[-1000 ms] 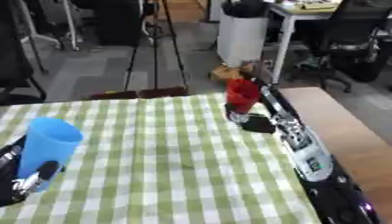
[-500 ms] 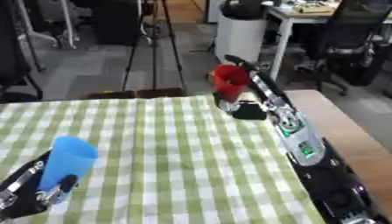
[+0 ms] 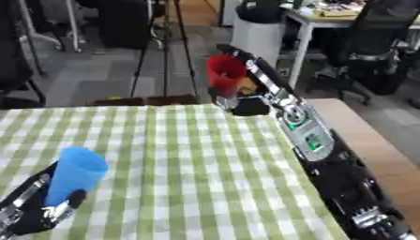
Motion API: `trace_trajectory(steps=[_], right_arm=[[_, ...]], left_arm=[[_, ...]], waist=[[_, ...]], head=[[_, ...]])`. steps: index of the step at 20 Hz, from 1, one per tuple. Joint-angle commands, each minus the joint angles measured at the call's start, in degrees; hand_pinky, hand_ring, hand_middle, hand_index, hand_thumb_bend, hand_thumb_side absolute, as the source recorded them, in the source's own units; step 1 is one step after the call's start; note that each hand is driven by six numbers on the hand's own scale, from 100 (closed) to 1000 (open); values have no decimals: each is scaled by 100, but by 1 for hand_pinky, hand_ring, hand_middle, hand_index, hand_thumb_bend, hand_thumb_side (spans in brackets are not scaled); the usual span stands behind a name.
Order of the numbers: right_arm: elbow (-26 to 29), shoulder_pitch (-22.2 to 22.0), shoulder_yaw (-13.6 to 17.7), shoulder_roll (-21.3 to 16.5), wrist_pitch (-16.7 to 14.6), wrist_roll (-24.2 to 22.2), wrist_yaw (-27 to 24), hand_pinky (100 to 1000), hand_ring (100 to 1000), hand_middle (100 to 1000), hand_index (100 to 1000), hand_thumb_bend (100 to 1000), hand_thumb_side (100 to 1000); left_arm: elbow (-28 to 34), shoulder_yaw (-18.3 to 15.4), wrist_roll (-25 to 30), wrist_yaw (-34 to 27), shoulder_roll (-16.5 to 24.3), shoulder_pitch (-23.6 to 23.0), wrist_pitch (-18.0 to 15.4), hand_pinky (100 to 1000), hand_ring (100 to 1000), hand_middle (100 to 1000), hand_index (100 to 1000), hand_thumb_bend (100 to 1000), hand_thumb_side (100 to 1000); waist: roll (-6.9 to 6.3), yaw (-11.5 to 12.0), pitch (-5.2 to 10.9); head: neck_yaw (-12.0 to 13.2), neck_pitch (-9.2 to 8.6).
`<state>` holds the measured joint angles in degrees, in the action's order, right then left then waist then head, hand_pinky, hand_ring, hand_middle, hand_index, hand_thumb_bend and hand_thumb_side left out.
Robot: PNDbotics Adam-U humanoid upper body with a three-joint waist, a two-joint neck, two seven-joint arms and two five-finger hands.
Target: Pour the contents of one cup into another cup.
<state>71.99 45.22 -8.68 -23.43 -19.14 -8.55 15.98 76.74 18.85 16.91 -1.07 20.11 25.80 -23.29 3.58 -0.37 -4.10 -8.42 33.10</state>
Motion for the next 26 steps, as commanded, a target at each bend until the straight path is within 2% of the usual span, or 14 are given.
trace_trajectory(steps=[1, 11, 26], right_arm=[[17, 225, -53, -54, -83, -51, 37, 514, 467, 399, 979, 100, 190], [-108, 507, -248, 124, -261, -228, 258, 514, 465, 400, 977, 100, 183], [107, 657, -411, 495, -477, -364, 934, 517, 462, 406, 973, 100, 172]], left_arm=[[49, 1, -47, 15, 6, 128, -61, 306, 451, 482, 714, 100, 483], [-7, 31, -37, 18, -76, 143, -59, 307, 452, 483, 712, 100, 498], [-85, 44, -17, 63, -140, 153, -69, 308, 452, 483, 713, 100, 498]], waist=[[-8, 8, 74], [17, 50, 104], [27, 105, 165]], head=[[-12, -39], [-34, -39], [-135, -19]])
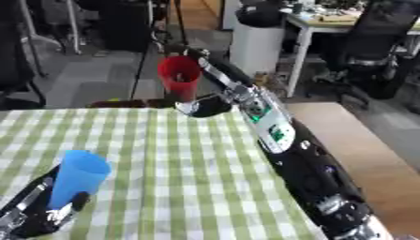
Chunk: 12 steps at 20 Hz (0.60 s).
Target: Pour the contents of one cup into another cup.
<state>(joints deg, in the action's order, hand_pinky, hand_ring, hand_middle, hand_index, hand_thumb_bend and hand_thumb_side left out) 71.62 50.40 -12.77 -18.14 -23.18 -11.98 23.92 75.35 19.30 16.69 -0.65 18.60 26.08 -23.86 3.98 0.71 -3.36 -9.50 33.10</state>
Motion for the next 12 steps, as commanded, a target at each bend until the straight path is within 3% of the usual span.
trace_trajectory(steps=[1, 12], right_arm=[[154, 138, -21, -14, -105, -47, 181, 518, 462, 407, 973, 100, 174], [182, 218, -210, 245, -507, -237, 755, 520, 459, 412, 970, 100, 171]], left_arm=[[50, -2, 2, 25, 8, 125, -11, 308, 452, 484, 714, 100, 498], [20, 15, 4, 54, -36, 148, -28, 310, 453, 484, 715, 100, 497]], waist=[[-10, 3, 91], [-2, 52, 103]], head=[[-30, -24], [-75, -34]])
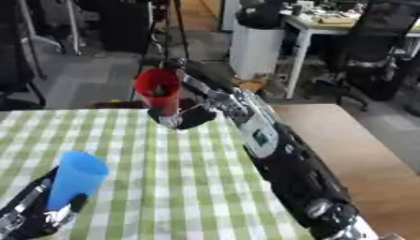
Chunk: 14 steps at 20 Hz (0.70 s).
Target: Pour the contents of one cup into another cup.
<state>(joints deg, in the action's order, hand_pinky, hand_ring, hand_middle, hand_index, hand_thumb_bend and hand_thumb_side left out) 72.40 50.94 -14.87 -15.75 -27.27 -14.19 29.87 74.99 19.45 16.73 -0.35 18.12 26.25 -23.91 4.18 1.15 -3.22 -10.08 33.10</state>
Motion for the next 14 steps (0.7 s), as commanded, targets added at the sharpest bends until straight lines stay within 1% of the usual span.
trace_trajectory(steps=[1, 7, 14], right_arm=[[95, 175, -11, 43, -134, -20, 217, 521, 458, 412, 969, 100, 171], [-35, 218, -73, 231, -312, -97, 476, 521, 458, 412, 969, 100, 173], [-355, 264, -53, 420, -439, -138, 806, 522, 459, 413, 969, 100, 174]], left_arm=[[52, 4, 7, 27, 6, 134, -26, 310, 453, 485, 715, 100, 497], [33, 29, 42, 41, -39, 163, -44, 312, 454, 485, 716, 100, 498], [10, 53, 67, 72, -105, 216, -83, 313, 455, 486, 716, 100, 494]], waist=[[-22, 14, 92], [-37, 81, 100], [-27, 184, 93]], head=[[-23, -30], [-64, -41], [-140, -51]])
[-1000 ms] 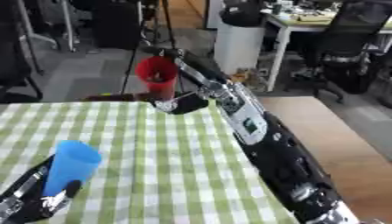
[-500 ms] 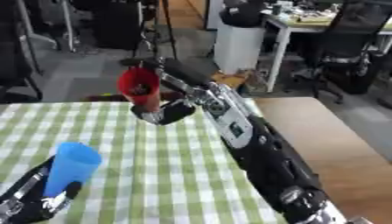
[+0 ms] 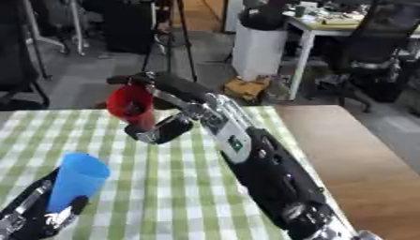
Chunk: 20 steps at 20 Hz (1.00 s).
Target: Pour the contents of one cup into another cup.
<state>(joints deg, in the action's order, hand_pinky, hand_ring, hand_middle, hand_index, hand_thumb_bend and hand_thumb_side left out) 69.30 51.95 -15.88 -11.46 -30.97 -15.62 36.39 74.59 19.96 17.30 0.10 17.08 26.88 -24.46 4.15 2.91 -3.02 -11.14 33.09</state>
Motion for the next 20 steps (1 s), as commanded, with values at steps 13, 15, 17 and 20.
trace_trajectory(steps=[13, 15, 17, 20], right_arm=[[-187, 181, 26, 184, -272, 76, 616, 523, 458, 415, 968, 100, 176], [-170, 181, 15, 193, -299, 70, 682, 524, 457, 417, 968, 100, 174], [-85, 146, -4, 116, -352, 125, 778, 524, 455, 420, 966, 100, 171], [120, 65, -70, -65, -443, 255, 917, 525, 453, 423, 965, 100, 166]], left_arm=[[-14, 9, 21, 70, -140, 207, -57, 315, 456, 487, 717, 100, 502], [-15, 12, 21, 66, -148, 206, -57, 316, 456, 487, 717, 100, 503], [-16, 12, 21, 65, -148, 204, -55, 316, 456, 487, 717, 100, 503], [-14, 12, 23, 64, -148, 205, -55, 316, 454, 487, 718, 100, 504]], waist=[[46, 58, 65], [54, 63, 68], [64, 65, 72], [77, 71, 75]], head=[[-117, -27], [-123, -22], [-123, -19], [-128, -16]])
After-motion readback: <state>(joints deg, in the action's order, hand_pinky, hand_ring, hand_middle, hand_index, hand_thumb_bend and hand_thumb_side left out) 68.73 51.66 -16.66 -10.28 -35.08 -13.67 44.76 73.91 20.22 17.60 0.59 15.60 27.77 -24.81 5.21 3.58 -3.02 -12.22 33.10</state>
